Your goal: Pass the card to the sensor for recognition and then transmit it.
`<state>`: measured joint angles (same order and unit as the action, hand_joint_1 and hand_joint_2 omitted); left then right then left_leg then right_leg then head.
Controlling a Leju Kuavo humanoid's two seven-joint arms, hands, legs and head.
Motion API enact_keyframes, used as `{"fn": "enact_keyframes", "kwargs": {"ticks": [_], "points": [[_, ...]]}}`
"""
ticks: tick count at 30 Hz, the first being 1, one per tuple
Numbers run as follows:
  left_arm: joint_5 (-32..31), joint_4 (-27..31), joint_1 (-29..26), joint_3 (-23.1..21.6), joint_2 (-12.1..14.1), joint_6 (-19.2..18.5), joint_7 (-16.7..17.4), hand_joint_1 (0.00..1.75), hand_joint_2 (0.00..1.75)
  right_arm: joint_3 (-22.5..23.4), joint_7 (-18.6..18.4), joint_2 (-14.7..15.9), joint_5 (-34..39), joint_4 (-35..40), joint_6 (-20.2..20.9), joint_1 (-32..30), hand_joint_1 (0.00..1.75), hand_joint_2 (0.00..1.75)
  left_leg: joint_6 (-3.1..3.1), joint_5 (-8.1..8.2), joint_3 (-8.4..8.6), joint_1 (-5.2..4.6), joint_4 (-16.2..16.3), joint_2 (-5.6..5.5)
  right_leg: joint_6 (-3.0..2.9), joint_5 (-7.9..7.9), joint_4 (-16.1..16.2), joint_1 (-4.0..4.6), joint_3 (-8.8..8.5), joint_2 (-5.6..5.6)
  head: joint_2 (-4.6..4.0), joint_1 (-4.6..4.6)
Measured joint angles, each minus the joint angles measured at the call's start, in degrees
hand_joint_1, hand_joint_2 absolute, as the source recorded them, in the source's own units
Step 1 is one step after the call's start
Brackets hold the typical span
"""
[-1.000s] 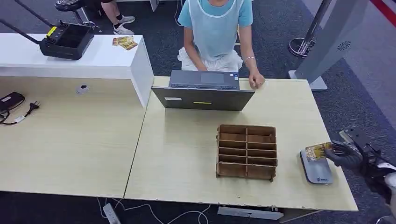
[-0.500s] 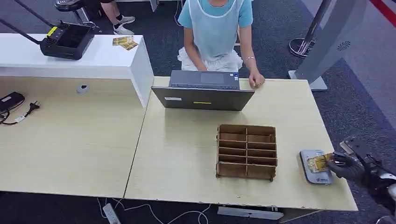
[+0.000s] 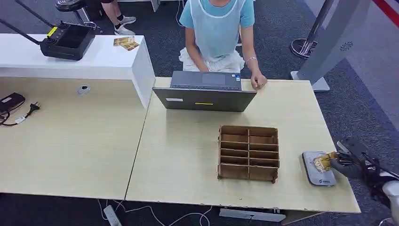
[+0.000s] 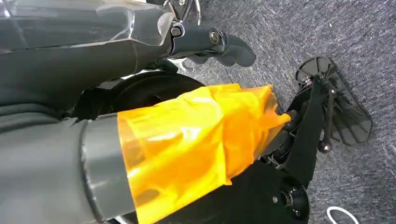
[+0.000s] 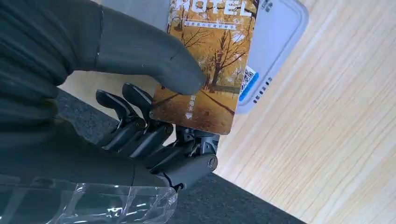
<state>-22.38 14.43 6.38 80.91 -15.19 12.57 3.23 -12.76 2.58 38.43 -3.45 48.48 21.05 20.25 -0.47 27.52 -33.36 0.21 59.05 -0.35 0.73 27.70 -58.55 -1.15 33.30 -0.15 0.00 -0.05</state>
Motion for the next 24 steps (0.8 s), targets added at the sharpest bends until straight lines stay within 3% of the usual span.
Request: {"fn": "enact_keyframes", "kwargs": {"ticks": [18,24], "points": [[-0.3,0.0,-0.3,-0.8,0.0,-0.8,0.0,0.0,0.0,-0.5,0.7,-2.4,-1.3,-2.0,-1.6,1.8,1.75,1.75,0.0,0.0,0.03,0.0,0.0,0.01,0.0,0.0,0.0,0.0,-0.02,0.01,0.0,0.0],[0.2,0.1,-0.4,-1.0,0.0,-1.3,-0.1,0.0,0.0,1.5,1.9,-2.4,0.5,-0.9,0.1,1.9,1.75,1.75,0.0,0.0,0.03,-0.01,0.0,0.0,0.0,0.0,0.0,-0.01,-0.02,0.0,0.0,-0.02]]}}
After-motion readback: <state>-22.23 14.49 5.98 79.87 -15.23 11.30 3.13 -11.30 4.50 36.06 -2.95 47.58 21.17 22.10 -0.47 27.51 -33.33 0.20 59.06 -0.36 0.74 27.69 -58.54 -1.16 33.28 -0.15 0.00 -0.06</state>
